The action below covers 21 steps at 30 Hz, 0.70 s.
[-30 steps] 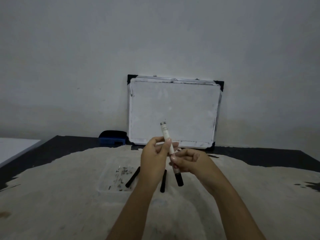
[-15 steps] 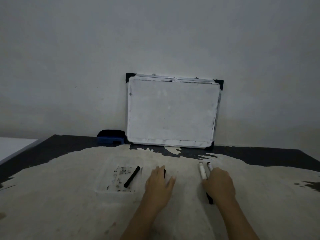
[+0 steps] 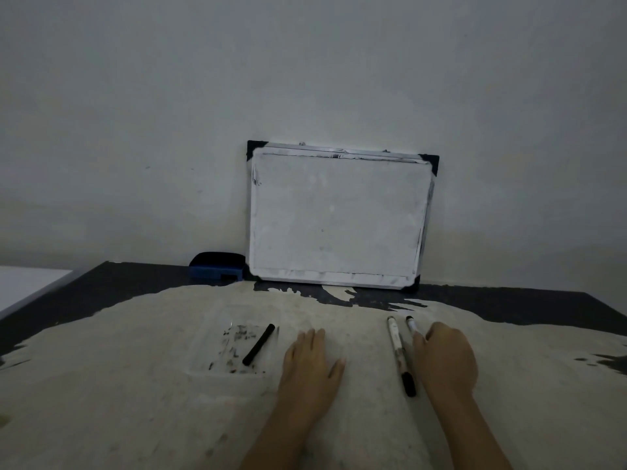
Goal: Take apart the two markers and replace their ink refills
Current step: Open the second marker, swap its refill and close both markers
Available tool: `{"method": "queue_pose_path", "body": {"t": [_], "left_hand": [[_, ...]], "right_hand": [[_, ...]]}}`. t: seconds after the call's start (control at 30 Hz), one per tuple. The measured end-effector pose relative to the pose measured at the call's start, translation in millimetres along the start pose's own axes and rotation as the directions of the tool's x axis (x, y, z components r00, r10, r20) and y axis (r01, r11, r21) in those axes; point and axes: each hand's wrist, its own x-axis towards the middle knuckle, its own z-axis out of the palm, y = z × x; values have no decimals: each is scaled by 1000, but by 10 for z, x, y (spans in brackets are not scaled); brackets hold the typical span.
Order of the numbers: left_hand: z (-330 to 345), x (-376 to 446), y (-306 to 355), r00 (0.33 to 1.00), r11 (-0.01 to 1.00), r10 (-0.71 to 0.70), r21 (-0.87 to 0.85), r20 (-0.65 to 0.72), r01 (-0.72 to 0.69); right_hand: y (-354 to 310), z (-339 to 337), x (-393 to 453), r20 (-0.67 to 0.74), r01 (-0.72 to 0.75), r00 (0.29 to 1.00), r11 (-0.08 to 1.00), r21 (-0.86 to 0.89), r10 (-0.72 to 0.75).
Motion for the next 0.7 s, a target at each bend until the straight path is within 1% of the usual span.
{"method": "queue_pose_path", "body": {"t": [0.13,0.2,0.27,0.33,0.37,0.4,0.43,0.47,0.5,0.53,0.57,0.6,0.63,0.7], "left_hand": [[11,5,-2,1000,1000,8,4,-14,-8],[17,9,-5,1000,1000,11,11,-27,-11],[23,17,-10,999,1000,11,14,-41,-10],[22,10,-10,999,1000,15,4,-50,-15],[15,10,-7,998,999,23,-24,-61,-25],[1,12,0,995,994,30,-98,-92,-39],[-25,22,13,989,974,27,-218,-143,-58],[-68,30,34,979,927,4,-366,-204,-80],[-126,37,64,970,849,-38,-521,-239,-95],[-184,46,88,970,732,-82,-675,-228,-97],[-235,54,109,978,580,-107,-810,-181,-87],[-263,65,113,985,439,-114,-896,-131,-69],[-278,76,104,990,337,-103,-940,-97,-57],[-273,99,81,997,208,-48,-977,-63,-52]], "right_hand": [[109,83,17,65,-48,997,999,25,46],[140,106,5,87,-47,995,998,52,42],[153,126,4,70,-53,996,997,63,48],[151,137,0,13,-61,998,996,67,60],[140,128,-4,-25,-48,998,994,98,51],[120,110,-6,-69,-18,997,986,166,30],[86,72,-7,-93,21,996,960,278,5],[43,28,-4,-85,61,996,903,425,-27],[-3,-21,4,-34,84,996,824,560,-79],[-55,-68,11,40,94,986,745,661,-159],[-107,-127,6,120,92,959,681,726,-257],[-148,-171,-7,200,78,914,636,768,-354],[-183,-211,-29,270,59,858,606,793,-436],[-227,-241,-66,358,32,763,584,811,-539]]}}
